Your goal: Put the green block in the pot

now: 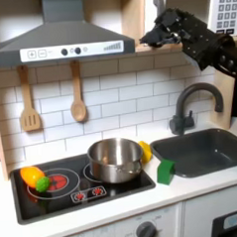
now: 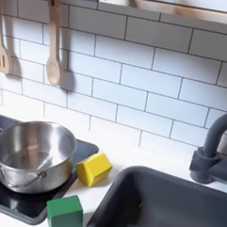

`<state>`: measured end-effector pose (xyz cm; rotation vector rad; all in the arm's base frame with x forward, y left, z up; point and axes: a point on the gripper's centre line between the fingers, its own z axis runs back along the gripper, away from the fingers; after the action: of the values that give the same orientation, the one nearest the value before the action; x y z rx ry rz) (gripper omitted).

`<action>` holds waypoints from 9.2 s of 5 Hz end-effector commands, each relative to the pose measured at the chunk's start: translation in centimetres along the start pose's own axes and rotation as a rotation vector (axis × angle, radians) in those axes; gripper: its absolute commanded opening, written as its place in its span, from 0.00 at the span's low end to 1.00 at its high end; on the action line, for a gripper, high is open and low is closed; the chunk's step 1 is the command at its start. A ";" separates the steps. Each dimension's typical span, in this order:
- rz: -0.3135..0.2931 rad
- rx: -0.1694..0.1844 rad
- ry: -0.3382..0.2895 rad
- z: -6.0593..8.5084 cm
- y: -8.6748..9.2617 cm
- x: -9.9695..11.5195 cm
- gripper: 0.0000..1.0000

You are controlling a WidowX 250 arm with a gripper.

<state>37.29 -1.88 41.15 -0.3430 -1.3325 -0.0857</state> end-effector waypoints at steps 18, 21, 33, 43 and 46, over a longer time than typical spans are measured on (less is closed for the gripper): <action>-0.105 0.157 0.652 2.8 1.8 -6.4 1.00; -0.119 0.169 0.824 3.8 2.8 -9.8 1.00; -0.448 -0.151 1.053 10.8 4.1 -17.3 1.00; -0.466 -0.158 1.053 11.1 3.3 -19.3 1.00; -0.465 -0.194 1.115 9.5 3.5 -22.5 1.00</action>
<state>23.92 1.32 20.57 -0.0864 -0.2640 -0.6979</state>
